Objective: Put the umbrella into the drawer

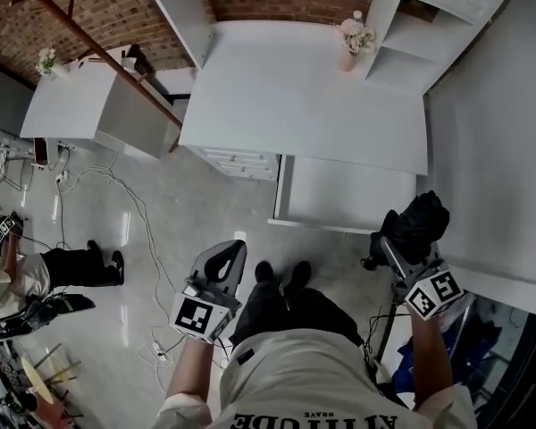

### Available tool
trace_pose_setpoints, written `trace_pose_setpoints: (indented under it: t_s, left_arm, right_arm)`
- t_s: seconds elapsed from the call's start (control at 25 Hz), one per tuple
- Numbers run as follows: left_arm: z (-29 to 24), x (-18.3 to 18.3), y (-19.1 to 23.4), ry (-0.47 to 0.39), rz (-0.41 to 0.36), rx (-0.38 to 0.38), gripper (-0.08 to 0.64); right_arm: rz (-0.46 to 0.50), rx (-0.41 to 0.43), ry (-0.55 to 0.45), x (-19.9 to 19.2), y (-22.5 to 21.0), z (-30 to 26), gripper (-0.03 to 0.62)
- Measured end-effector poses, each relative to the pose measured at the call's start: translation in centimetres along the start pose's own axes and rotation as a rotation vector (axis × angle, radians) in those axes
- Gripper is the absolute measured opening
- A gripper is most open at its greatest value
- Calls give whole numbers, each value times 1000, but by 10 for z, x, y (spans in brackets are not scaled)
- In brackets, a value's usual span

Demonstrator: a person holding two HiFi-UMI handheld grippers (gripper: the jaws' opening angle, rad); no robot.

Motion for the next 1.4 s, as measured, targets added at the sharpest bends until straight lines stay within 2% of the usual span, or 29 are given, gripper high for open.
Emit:
trace_pose_setpoints:
  t_s: [0.28,0.76,0.96,1.2,1.4]
  left_arm:
    - [-12,-7,26,10,-13,-22,25]
    - [-70,-37,83,30,34,-163,25]
    - [-91,-49,105,38,60,-199,25]
    - [-111,-63,122,37,66,-233,25]
    - [-127,-75,124,28,106,-256,25]
  right_arm:
    - [-11,-21,51,-8,-1,-39,273]
    - [-56,-127,118,-24,-11,-123,273]
    - [-54,-138,165,-31,-14,-161,273]
    - [-95,-144,210,-55,-22,-204,273]
    - [-50,-157,282,-75,-30,-238,273]
Point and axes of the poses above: the fingertips, and each gripper's own axes: z backward along the fingers, y to its left, x out of its top, the point moved 9 cm from there along z, backward along the fingers, and after that the axes turned 13 degrees about -z, right-handed, at the moved point
